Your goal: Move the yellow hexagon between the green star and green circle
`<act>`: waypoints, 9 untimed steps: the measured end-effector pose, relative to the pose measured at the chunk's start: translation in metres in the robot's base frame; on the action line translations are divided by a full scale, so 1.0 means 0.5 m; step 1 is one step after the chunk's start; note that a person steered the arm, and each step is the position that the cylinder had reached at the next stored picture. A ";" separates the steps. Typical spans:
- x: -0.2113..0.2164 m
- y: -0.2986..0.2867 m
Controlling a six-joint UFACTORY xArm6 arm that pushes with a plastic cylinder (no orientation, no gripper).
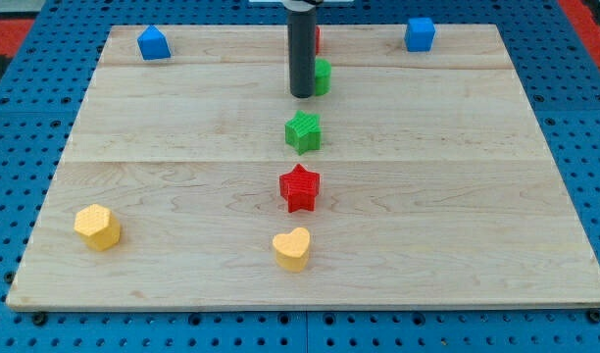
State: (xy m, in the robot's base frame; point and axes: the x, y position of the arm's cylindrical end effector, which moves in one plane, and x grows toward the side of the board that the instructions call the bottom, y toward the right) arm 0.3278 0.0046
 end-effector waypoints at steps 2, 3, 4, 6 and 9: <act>0.081 -0.394; 0.245 -0.596; 0.336 -0.619; 0.496 -0.502; 0.237 -0.265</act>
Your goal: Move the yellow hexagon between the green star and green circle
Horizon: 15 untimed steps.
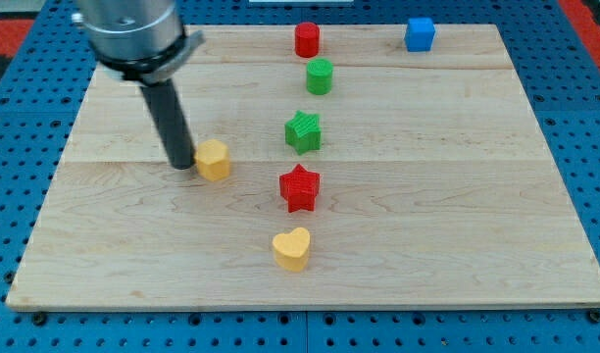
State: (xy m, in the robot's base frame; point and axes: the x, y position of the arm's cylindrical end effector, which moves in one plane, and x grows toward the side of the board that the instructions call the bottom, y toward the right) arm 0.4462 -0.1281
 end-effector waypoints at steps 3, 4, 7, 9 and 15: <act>-0.063 0.151; -0.129 0.195; -0.194 -0.028; -0.183 0.014; -0.178 0.187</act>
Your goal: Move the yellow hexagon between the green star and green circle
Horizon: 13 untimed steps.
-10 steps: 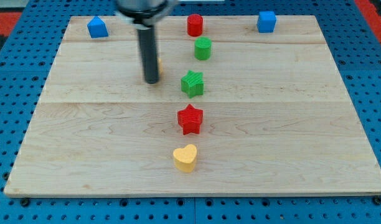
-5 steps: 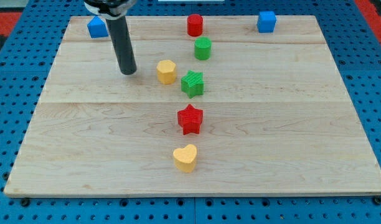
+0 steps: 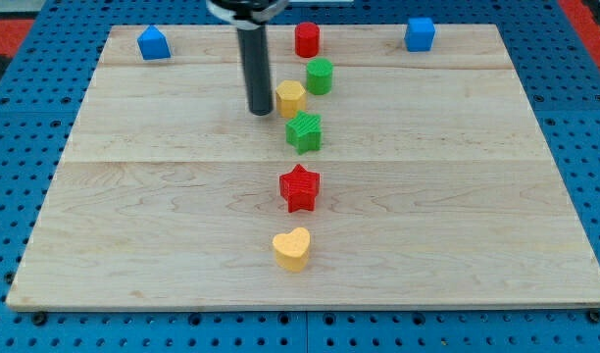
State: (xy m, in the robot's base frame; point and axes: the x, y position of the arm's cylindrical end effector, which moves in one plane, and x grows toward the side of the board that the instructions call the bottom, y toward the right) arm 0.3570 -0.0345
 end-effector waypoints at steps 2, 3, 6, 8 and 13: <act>-0.009 -0.008; -0.086 0.069; -0.063 0.091; -0.063 0.288; 0.069 0.420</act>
State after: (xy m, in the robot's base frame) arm 0.3913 0.1756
